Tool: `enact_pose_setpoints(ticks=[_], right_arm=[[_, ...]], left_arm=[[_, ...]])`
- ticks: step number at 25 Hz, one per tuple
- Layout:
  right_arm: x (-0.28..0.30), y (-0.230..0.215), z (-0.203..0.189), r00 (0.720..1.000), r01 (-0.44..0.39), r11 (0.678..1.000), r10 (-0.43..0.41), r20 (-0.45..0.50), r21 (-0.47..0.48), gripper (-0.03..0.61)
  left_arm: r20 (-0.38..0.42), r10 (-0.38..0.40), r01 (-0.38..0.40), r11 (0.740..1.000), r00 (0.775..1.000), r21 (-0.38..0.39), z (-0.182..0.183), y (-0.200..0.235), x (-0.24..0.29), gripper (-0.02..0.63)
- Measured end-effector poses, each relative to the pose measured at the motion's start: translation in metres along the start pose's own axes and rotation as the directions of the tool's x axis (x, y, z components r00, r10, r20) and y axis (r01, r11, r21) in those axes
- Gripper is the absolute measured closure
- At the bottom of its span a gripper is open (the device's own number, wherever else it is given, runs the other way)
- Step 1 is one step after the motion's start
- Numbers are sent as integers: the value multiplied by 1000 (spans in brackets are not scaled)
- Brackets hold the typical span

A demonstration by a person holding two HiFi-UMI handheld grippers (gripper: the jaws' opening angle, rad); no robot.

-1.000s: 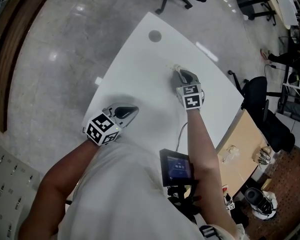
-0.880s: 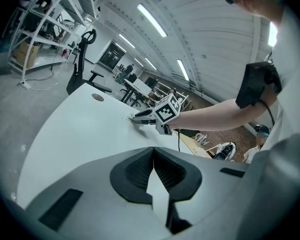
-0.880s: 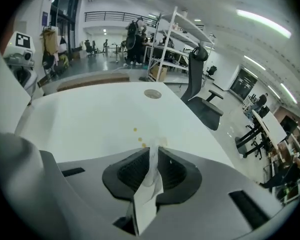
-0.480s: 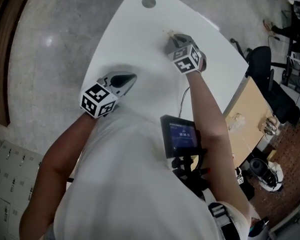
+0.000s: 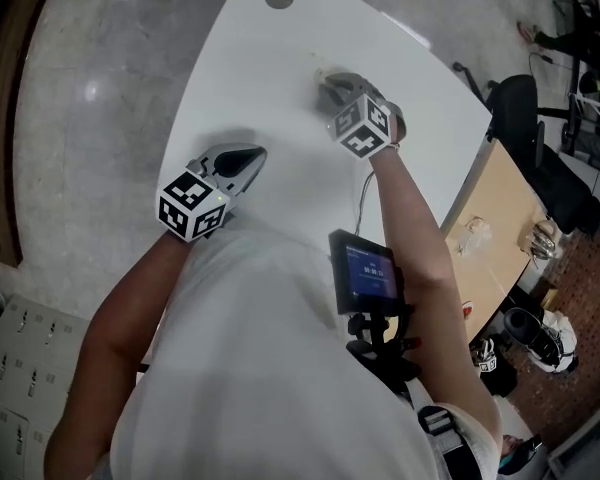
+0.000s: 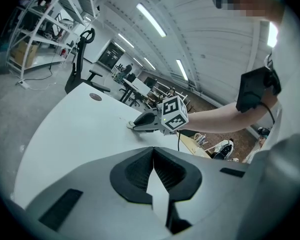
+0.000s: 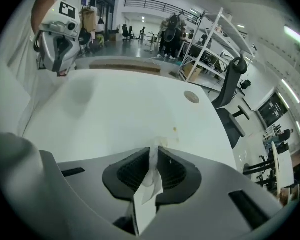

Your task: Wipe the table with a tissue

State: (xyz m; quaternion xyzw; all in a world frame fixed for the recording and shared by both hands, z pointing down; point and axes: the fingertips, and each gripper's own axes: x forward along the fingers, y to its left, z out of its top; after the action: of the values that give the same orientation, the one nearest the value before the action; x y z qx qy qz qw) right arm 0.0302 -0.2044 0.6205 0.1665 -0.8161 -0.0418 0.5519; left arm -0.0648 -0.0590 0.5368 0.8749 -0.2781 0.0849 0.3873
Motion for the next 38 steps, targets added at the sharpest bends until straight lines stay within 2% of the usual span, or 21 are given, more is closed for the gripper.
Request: enact_pose_setpoints(ticks=[1,4,6,9,11,14,17,19,23,26,28,29,31,34,36,38], right_arm=[[-4,-1,0,1000,5,1000,-6,15,19,525],[-9,-24,0,995,92,989,-96,34,120,525],[-5,-42,1,989,130,970,-140,37,208,524],[6,-59,4,986,132,926,-160,53,355,523],[12,-63,6,985,138,910,-168,45,390,523],[17,-62,4,984,154,925,-174,26,348,524],[15,-53,5,989,136,954,-147,20,266,525],[13,-37,9,992,120,972,-127,25,202,525],[5,0,16,994,93,988,-99,45,122,525],[2,25,21,998,29,997,-34,60,75,525],[-2,32,22,995,-34,994,24,93,107,525],[-4,28,22,992,-45,987,26,120,156,525],[-6,2,19,985,-6,951,-47,166,308,524],[-2,-51,6,973,88,856,-184,142,509,524],[5,-75,-4,972,124,823,-212,97,554,524],[12,-85,-9,976,147,826,-210,55,544,523]], left_arm=[[-1,0,0,1000,1000,0,0,-1,-1,607],[4,3,-3,1000,1000,-1,3,4,-8,607],[9,10,-10,1000,1000,-6,3,7,-12,606],[13,19,-19,1000,1000,-10,1,9,-17,607],[17,21,-21,1000,1000,-12,-1,10,-21,606],[24,25,-25,1000,999,-16,-1,11,-24,606],[26,28,-28,999,999,-20,0,15,-22,606],[25,25,-24,999,999,-22,0,15,-20,606],[23,4,-4,1000,1000,-17,0,10,-16,606],[27,-3,3,1000,1000,-12,2,8,-14,606],[33,-2,3,1000,999,-10,3,6,-14,606],[36,-1,1,1000,999,-10,4,6,-15,606],[38,7,-7,1000,999,-10,3,8,-21,607],[40,28,-28,999,999,-17,0,16,-33,606],[38,39,-38,999,999,-18,-1,19,-38,606],[35,47,-46,999,998,-15,-1,20,-43,606]])
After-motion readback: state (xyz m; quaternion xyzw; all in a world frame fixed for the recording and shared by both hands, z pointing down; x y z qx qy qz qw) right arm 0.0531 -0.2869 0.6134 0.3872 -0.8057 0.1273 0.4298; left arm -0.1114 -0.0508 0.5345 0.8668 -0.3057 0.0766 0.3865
